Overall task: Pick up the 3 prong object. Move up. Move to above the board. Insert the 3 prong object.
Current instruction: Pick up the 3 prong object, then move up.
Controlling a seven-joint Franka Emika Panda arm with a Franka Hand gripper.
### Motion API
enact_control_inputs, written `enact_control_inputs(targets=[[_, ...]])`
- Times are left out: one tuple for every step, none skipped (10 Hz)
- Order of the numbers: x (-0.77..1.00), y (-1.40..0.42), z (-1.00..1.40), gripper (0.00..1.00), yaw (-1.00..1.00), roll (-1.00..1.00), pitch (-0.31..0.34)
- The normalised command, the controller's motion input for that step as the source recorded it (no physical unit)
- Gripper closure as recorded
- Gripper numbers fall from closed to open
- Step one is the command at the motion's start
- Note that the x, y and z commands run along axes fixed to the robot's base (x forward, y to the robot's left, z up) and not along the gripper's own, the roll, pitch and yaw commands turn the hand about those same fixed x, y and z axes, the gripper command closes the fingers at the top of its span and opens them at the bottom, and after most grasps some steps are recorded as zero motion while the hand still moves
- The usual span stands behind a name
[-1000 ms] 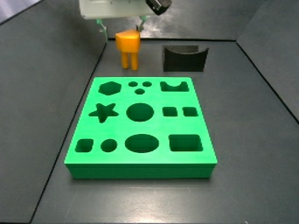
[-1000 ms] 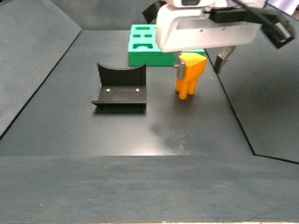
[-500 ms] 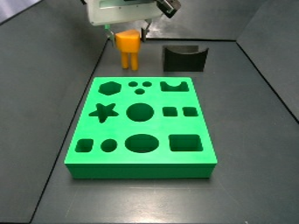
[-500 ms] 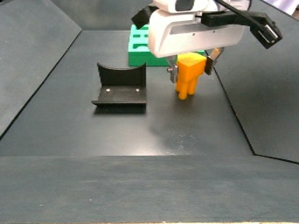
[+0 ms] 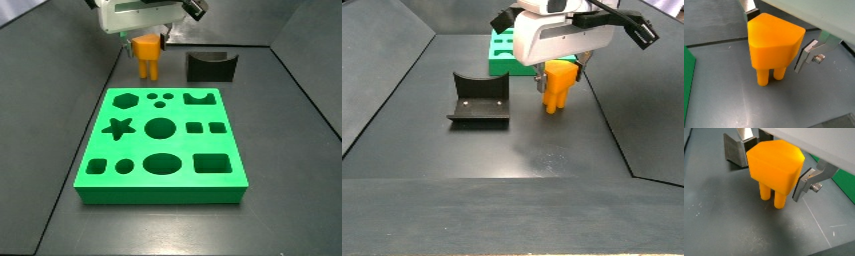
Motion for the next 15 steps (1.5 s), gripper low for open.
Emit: enact_control_inputs(targets=[[0.0, 0.0, -0.03, 0.0, 0.46, 0.0, -0.003], [0.0, 0.0, 0.0, 1.0, 0.0, 0.0, 0.0], [0.0, 0.0, 0.0, 1.0, 0.0, 0.0, 0.0], [0.0, 0.0, 0.0, 1.0, 0.0, 0.0, 0.0], [0.0, 0.0, 0.0, 1.0, 0.0, 0.0, 0.0], [0.0, 0.0, 0.0, 1.0, 0.0, 0.0, 0.0], [0.0, 0.0, 0.0, 1.0, 0.0, 0.0, 0.0], [0.0, 0.0, 0.0, 1.0, 0.0, 0.0, 0.0], [0.0, 0.0, 0.0, 1.0, 0.0, 0.0, 0.0], [0.0, 0.0, 0.0, 1.0, 0.0, 0.0, 0.0], [0.0, 0.0, 0.0, 1.0, 0.0, 0.0, 0.0], [0.0, 0.0, 0.0, 1.0, 0.0, 0.0, 0.0], [0.0, 0.0, 0.0, 1.0, 0.0, 0.0, 0.0], [0.0, 0.0, 0.0, 1.0, 0.0, 0.0, 0.0], [0.0, 0.0, 0.83, 1.0, 0.0, 0.0, 0.0]])
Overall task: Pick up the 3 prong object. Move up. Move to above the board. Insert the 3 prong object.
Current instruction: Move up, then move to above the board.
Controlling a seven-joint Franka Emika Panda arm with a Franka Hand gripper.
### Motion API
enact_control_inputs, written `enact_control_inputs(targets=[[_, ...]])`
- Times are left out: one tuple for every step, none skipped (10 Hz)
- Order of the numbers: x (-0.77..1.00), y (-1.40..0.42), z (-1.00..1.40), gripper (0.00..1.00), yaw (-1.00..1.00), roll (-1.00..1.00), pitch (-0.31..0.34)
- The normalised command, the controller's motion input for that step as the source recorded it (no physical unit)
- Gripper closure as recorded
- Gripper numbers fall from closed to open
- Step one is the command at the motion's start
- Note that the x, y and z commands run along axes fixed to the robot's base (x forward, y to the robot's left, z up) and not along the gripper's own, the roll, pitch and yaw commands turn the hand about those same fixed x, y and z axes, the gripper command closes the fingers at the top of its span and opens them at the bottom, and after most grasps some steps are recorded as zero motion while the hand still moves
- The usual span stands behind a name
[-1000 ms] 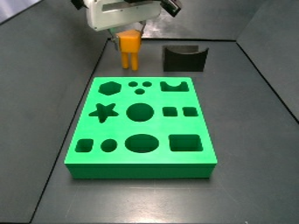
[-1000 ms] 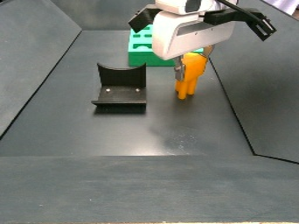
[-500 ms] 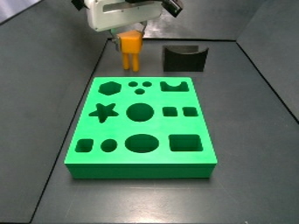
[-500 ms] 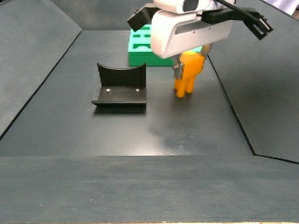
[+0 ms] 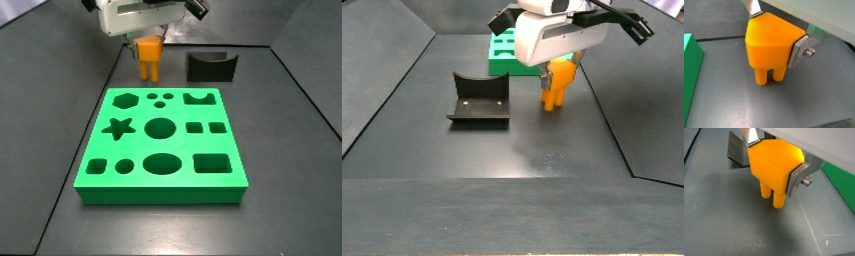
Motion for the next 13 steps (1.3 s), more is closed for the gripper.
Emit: enact_control_inputs(targets=[[0.0, -0.05, 0.82, 1.0, 0.02, -0.01, 0.004], [-0.02, -0.05, 0.7, 1.0, 0.02, -0.01, 0.019], [-0.02, -0.03, 0.62, 1.0, 0.02, 0.0, 0.02], [-0.02, -0.02, 0.42, 1.0, 0.02, 0.01, 0.023], [-0.02, -0.01, 0.2, 1.0, 0.02, 0.02, 0.028], [-0.01, -0.02, 1.0, 1.0, 0.06, 0.28, -0.243], [-0.01, -0.02, 1.0, 1.0, 0.06, 0.28, -0.226], [-0.02, -0.02, 1.0, 1.0, 0.05, 0.28, -0.166], [-0.02, -0.02, 1.0, 1.0, 0.05, 0.26, -0.085], [-0.02, -0.02, 1.0, 1.0, 0.04, 0.22, -0.025], [-0.02, -0.02, 1.0, 1.0, 0.04, 0.2, 0.002], [-0.02, -0.02, 1.0, 1.0, 0.04, 0.15, 0.036], [-0.01, -0.02, 1.0, 1.0, 0.04, 0.14, 0.048]])
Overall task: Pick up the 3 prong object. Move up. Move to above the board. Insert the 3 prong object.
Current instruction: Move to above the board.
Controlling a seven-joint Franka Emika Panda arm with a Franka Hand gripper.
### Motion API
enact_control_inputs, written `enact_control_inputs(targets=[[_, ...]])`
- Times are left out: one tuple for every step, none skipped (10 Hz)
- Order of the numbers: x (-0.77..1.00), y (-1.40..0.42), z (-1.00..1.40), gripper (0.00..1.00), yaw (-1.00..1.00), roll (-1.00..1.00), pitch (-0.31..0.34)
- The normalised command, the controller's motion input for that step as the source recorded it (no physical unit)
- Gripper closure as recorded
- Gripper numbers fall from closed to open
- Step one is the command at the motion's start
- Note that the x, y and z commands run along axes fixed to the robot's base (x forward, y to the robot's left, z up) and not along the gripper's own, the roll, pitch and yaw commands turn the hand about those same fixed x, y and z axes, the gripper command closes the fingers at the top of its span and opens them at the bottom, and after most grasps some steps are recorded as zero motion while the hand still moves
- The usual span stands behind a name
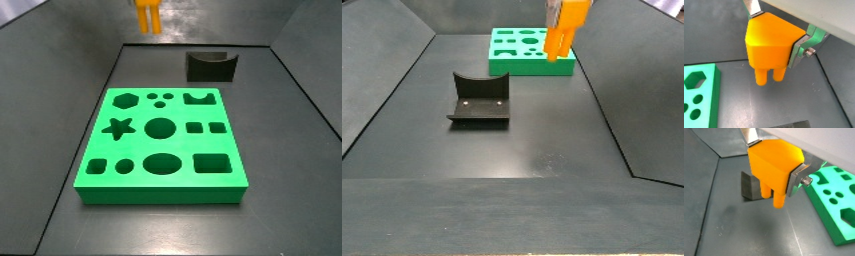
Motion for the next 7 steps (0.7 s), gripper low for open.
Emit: enact_control_inputs(targets=[[-0.01, -0.02, 1.0, 1.0, 0.04, 0.14, 0.068], [-0.01, -0.02, 1.0, 1.0, 0.04, 0.14, 0.077], [-0.01, -0.03, 1.0, 1.0, 0.04, 0.13, 0.077], [0.0, -0.03, 1.0, 1.0, 0.04, 0.13, 0.08], [0.0, -0.03, 1.0, 1.0, 0.05, 0.12, 0.085], [0.0, -0.03, 1.0, 1.0, 0.05, 0.12, 0.085], [0.0, -0.03, 1.0, 1.0, 0.05, 0.12, 0.083]])
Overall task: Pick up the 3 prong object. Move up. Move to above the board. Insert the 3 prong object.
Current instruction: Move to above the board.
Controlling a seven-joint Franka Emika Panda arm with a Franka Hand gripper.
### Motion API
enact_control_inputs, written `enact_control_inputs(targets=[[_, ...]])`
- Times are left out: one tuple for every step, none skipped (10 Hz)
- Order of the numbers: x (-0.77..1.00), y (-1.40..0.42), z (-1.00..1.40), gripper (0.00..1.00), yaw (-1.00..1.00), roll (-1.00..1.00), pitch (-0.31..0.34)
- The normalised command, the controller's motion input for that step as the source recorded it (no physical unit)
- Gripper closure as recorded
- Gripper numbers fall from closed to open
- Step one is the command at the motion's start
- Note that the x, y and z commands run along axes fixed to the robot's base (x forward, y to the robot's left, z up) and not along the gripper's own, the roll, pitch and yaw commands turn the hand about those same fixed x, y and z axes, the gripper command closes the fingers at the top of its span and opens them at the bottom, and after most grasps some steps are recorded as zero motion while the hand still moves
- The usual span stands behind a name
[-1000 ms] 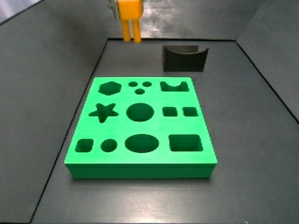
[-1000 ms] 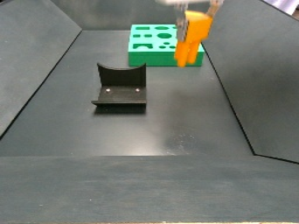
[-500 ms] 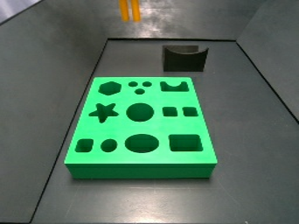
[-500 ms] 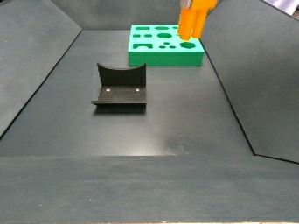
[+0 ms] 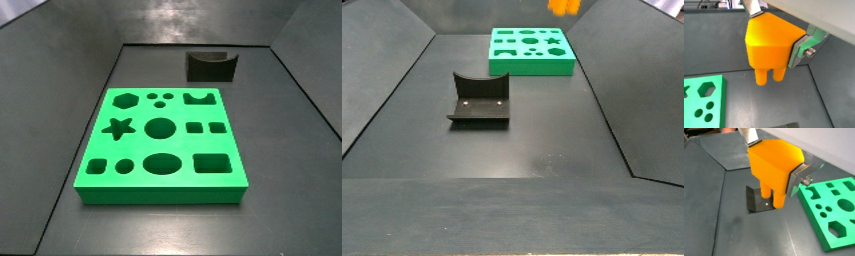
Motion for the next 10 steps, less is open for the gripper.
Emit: enact_control_inputs(targets=[[0.01, -0.03, 1.0, 1.0, 0.05, 0.11, 0.083], [0.01, -0.02, 0.82, 1.0, 0.05, 0.11, 0.085], [0.01, -0.02, 0.71, 1.0, 0.05, 0.1, 0.087], [0.01, -0.01, 0.5, 1.0, 0.05, 0.1, 0.085], [0.01, -0.01, 0.34, 1.0, 0.05, 0.09, 0.084], [0.23, -1.0, -0.03, 1.0, -1.0, -0.06, 0.209], [0.23, -1.0, -0.06, 1.0, -1.0, -0.06, 0.206], [0.25, -1.0, -0.05, 1.0, -1.0, -0.07, 0.229], [0.26, -1.0, -0.05, 1.0, -1.0, -0.09, 0.254], [0.26, -1.0, -0.04, 1.0, -1.0, -0.06, 0.302]])
